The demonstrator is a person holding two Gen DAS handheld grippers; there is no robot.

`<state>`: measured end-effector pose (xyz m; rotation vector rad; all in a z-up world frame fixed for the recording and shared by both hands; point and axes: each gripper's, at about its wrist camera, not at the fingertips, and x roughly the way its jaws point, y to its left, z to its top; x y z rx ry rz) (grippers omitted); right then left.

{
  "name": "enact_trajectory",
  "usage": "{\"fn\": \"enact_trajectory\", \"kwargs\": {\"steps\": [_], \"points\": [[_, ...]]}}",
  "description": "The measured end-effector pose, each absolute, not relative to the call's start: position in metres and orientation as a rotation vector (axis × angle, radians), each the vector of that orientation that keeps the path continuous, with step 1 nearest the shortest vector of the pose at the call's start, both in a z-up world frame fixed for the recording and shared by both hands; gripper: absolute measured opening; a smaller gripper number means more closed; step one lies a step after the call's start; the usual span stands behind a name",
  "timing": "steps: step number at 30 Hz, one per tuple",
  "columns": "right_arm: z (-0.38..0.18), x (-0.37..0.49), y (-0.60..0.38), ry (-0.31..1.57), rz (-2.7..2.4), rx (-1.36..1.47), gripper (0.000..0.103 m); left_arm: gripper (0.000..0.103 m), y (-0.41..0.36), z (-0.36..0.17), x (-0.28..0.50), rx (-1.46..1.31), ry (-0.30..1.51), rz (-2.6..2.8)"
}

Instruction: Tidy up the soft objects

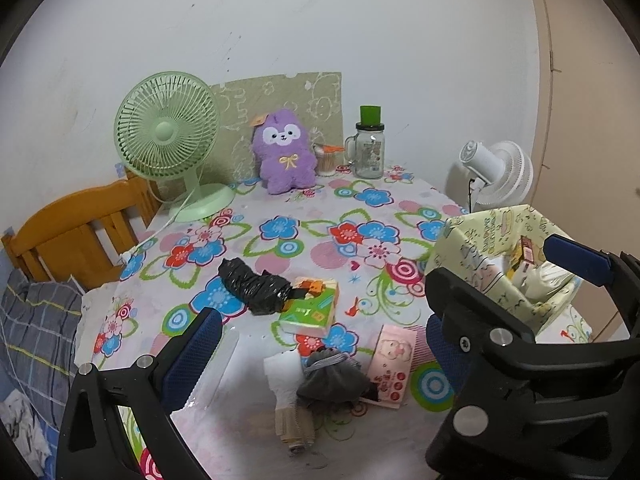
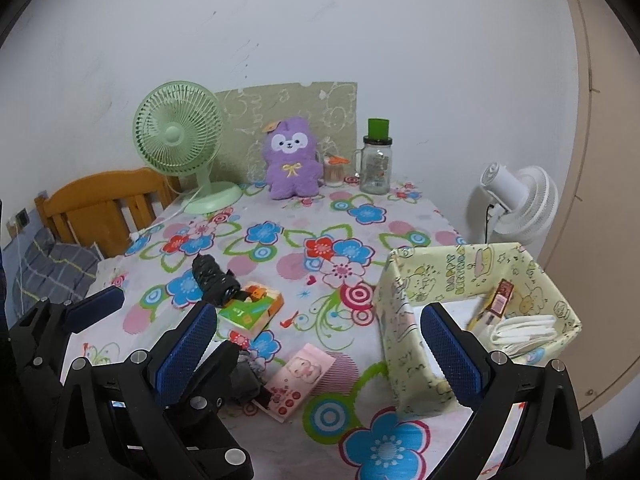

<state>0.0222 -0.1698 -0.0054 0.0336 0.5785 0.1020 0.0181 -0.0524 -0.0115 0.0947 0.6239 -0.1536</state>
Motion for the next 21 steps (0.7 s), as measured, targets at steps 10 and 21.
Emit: {"fn": "enact_trajectory", "kwargs": {"steps": [10,21], "points": [[-0.023,0.039,-0.155,0.626,0.138,0.020,0.103,0.103,-0.037,-0.028,0.029,0.080,0.657,-0.126],[-0.047,0.059,-0.140,0.681,0.162,0.010,0.103,0.103,-0.021,-0.051,0.046,0.082,0.712,-0.104]]}}
